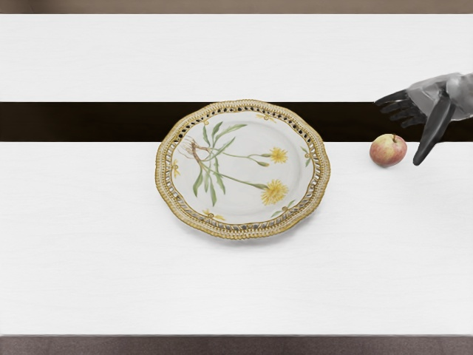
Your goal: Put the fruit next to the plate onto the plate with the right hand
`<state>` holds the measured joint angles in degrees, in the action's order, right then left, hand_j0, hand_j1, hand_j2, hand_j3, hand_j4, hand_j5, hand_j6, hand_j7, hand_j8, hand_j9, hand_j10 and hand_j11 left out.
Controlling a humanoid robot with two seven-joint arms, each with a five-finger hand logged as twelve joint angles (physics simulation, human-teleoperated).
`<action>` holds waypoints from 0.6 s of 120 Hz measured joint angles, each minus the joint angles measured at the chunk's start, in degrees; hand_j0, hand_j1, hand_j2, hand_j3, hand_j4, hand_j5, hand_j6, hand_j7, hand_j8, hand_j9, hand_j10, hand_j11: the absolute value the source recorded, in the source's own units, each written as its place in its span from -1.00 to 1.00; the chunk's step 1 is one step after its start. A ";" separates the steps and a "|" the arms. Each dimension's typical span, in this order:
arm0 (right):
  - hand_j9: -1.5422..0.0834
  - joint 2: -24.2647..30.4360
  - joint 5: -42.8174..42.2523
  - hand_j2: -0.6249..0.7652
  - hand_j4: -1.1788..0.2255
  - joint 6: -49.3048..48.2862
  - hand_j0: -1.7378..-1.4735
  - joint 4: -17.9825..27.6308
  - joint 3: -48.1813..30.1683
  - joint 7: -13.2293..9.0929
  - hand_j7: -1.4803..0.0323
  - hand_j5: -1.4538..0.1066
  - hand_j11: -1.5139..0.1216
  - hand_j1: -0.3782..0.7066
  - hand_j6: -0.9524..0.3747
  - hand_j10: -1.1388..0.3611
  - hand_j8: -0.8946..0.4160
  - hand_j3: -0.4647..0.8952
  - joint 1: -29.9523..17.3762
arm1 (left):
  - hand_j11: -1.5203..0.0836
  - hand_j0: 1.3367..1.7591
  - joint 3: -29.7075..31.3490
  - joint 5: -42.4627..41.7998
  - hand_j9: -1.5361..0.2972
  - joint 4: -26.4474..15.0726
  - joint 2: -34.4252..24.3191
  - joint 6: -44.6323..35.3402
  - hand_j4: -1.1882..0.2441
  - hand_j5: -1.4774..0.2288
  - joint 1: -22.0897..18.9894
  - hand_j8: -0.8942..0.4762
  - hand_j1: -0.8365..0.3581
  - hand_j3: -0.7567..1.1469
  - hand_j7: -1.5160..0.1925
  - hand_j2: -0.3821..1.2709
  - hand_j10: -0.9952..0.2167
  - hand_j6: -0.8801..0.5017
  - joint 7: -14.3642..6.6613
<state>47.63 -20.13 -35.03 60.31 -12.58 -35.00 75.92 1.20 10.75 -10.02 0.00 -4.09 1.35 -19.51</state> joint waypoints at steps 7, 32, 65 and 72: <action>0.90 -2.07 -2.78 -0.10 0.68 0.01 -0.40 1.98 6.29 0.00 0.96 0.86 0.85 -0.95 0.43 0.52 0.36 -0.32 4.07 | 0.86 0.52 -0.03 -0.01 0.65 0.00 0.00 -0.01 0.63 0.70 -0.03 0.28 0.95 -0.21 0.75 -0.53 0.61 0.25 0.00; 0.90 -6.27 -11.24 -0.10 0.67 11.61 -0.40 7.86 18.37 0.00 0.96 0.86 0.85 -0.95 0.43 0.52 0.36 -0.32 12.07 | 0.86 0.52 -0.02 -0.01 0.65 0.00 0.00 0.02 0.63 0.70 -0.32 0.28 0.95 -0.21 0.75 -0.53 0.61 0.25 0.00; 0.90 -6.73 -20.59 -0.10 0.67 32.46 -0.40 15.10 27.33 0.00 0.96 0.86 0.85 -0.95 0.43 0.52 0.36 -0.32 11.04 | 0.86 0.52 0.24 -0.02 0.65 0.00 0.00 0.00 0.63 0.70 0.63 0.28 0.95 -0.21 0.75 -0.53 0.61 0.25 0.00; 0.90 -6.77 -21.45 -0.10 0.67 36.93 -0.40 16.19 29.08 0.00 0.96 0.86 0.85 -0.95 0.43 0.52 0.36 -0.32 9.53 | 0.86 0.52 0.29 -0.02 0.65 0.00 0.00 0.00 0.63 0.70 0.82 0.28 0.95 -0.21 0.75 -0.53 0.61 0.25 0.00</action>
<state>40.87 -41.58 1.90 76.50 16.50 -35.00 85.44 1.49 10.73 -10.02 0.00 -4.09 2.17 -19.51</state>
